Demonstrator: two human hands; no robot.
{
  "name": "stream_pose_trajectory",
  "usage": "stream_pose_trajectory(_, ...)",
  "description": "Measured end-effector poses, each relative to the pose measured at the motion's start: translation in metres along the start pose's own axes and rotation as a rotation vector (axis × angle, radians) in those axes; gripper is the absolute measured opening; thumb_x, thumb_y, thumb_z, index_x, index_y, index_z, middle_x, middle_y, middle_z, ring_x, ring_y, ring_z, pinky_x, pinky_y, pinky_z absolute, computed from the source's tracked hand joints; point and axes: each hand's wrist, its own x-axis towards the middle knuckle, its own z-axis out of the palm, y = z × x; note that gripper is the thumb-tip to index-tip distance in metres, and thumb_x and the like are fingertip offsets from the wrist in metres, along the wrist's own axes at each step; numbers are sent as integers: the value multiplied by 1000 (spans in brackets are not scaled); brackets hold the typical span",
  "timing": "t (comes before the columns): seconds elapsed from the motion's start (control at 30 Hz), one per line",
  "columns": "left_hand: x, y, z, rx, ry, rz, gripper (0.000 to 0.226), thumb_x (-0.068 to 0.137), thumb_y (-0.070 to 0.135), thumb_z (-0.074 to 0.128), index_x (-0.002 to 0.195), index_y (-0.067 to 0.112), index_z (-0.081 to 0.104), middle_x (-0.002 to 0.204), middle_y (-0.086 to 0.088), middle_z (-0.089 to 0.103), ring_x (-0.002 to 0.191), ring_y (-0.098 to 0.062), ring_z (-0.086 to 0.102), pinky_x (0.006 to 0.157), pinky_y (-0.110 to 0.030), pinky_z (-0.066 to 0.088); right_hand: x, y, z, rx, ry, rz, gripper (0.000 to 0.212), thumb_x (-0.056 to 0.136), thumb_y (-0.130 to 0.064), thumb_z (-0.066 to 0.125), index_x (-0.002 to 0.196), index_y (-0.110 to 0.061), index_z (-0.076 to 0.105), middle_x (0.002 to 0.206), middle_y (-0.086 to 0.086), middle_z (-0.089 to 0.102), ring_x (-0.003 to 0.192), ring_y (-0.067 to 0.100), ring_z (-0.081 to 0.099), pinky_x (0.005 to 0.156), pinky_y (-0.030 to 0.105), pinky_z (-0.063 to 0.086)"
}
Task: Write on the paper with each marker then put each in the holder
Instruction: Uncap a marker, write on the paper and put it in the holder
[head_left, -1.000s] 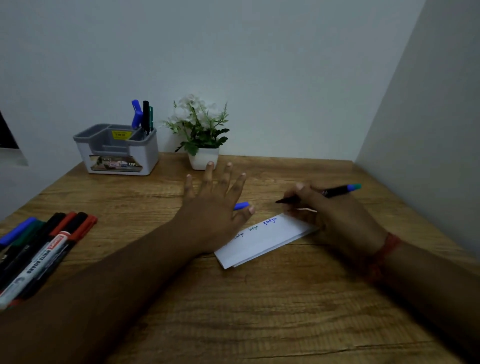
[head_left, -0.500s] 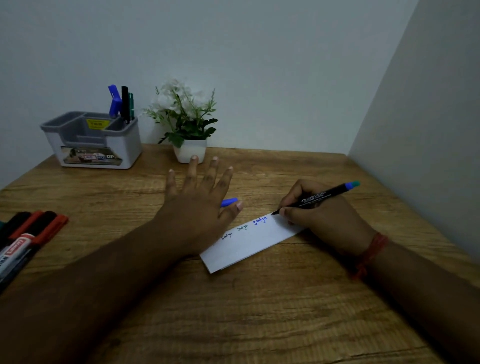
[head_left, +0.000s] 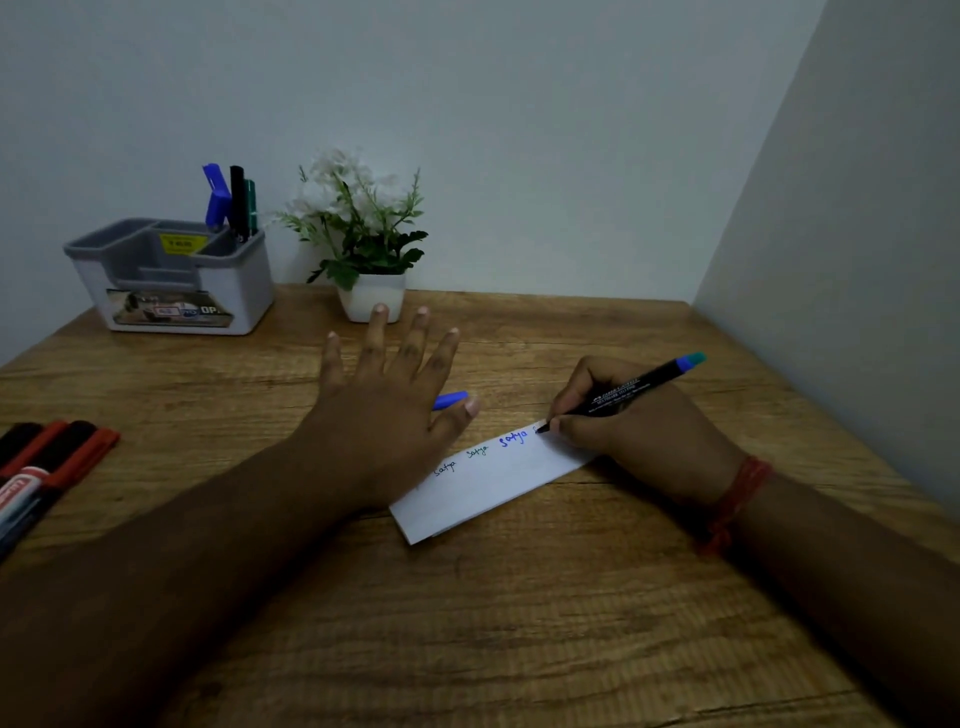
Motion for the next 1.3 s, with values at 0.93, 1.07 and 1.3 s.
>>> stream_pose_trajectory(0.93, 0, 0, 1, 11, -3, 12, 80, 76, 77, -17, 148, 42, -25, 159, 8, -32, 144, -24, -35, 115, -62, -12, 3, 0, -1, -29, 50, 44, 11, 83, -8, 75, 76, -14, 67, 85, 0, 76, 86, 16, 71, 72, 28, 56)
stream_pose_trajectory(1.07, 0, -1, 3, 19, -3, 10, 79, 76, 77, -18, 147, 42, -26, 159, 8, -32, 144, -24, -34, 115, -63, -11, 3, 1, -1, -30, 67, 57, 11, 82, -9, 75, 76, -13, 67, 85, 1, 76, 87, 18, 71, 74, 32, 56)
stream_pose_trajectory(1.3, 0, -1, 2, 20, 1, 14, 78, 76, 77, -17, 146, 43, -27, 155, 10, -36, 143, -23, -35, 115, -63, -11, 3, 1, 0, -13, 73, 40, 11, 79, -3, 70, 73, -11, 66, 82, 1, 76, 81, 14, 70, 66, 21, 52)
